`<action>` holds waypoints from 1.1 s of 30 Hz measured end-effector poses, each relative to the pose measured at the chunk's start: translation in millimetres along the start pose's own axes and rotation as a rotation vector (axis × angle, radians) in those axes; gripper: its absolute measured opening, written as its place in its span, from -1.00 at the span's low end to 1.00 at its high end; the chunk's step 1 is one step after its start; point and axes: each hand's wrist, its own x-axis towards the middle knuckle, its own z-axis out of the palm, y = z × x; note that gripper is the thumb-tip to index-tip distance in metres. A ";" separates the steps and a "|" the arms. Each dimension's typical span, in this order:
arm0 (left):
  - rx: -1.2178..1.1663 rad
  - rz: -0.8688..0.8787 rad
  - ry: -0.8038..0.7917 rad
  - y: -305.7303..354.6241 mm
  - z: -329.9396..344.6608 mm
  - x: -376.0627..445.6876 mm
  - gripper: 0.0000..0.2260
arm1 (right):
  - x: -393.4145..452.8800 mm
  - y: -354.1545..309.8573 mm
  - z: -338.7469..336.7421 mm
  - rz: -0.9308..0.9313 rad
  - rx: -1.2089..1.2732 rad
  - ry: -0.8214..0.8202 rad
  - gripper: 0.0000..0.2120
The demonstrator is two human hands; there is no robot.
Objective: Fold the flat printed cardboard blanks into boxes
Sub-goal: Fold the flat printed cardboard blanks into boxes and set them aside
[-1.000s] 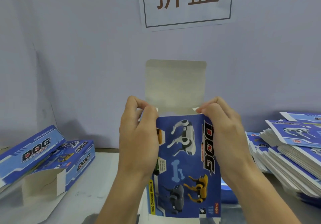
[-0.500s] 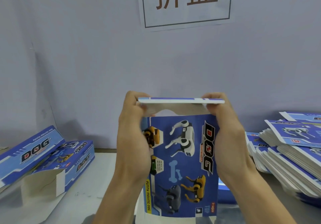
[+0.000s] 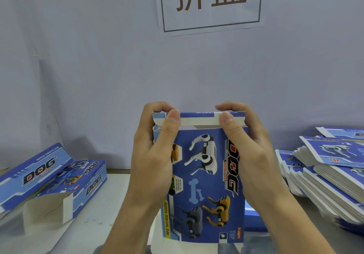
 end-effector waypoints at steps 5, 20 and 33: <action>-0.001 0.005 0.018 -6.7 -2.9 0.7 -0.90 | 1.6 2.2 -3.1 0.040 0.039 -0.035 -0.82; -0.039 -0.023 -0.005 -12.4 -15.0 5.2 -0.80 | 0.5 4.1 -8.4 0.124 0.281 -0.045 -0.97; 0.055 0.026 0.063 -19.7 -5.2 2.9 -0.79 | 0.2 12.4 0.4 0.109 0.119 0.004 -0.84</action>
